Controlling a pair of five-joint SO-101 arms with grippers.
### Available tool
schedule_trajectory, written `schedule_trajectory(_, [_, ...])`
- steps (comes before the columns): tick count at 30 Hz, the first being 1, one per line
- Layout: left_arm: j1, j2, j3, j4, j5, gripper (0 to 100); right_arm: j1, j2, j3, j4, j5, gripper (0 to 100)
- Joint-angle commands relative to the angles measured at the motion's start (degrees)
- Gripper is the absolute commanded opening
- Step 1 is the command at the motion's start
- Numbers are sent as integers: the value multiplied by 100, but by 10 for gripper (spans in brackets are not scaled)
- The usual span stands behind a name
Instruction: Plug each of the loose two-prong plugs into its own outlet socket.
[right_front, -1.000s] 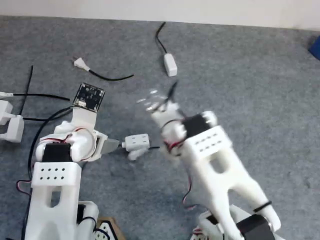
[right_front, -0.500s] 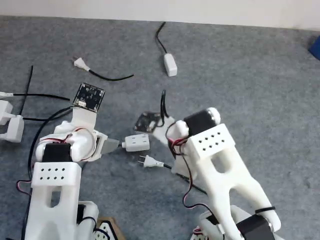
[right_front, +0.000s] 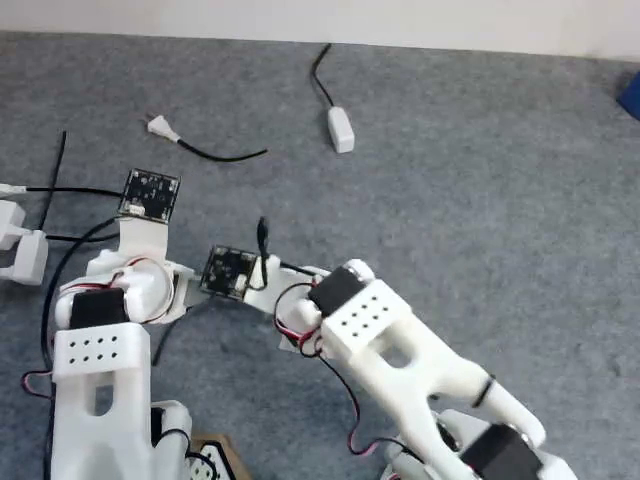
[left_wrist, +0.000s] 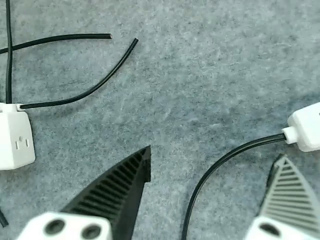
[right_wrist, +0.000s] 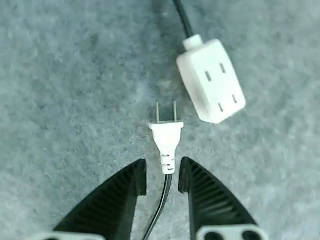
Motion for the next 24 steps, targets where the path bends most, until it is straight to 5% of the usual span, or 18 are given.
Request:
schedule_trajectory(1, [-101, -4, 13, -193, 18, 364, -57, 409, 13, -127, 484, 116])
schedule_trajectory(24, [-347, -4, 4, -211, 18, 364, 321, 1789, -40, -1095, 809, 116])
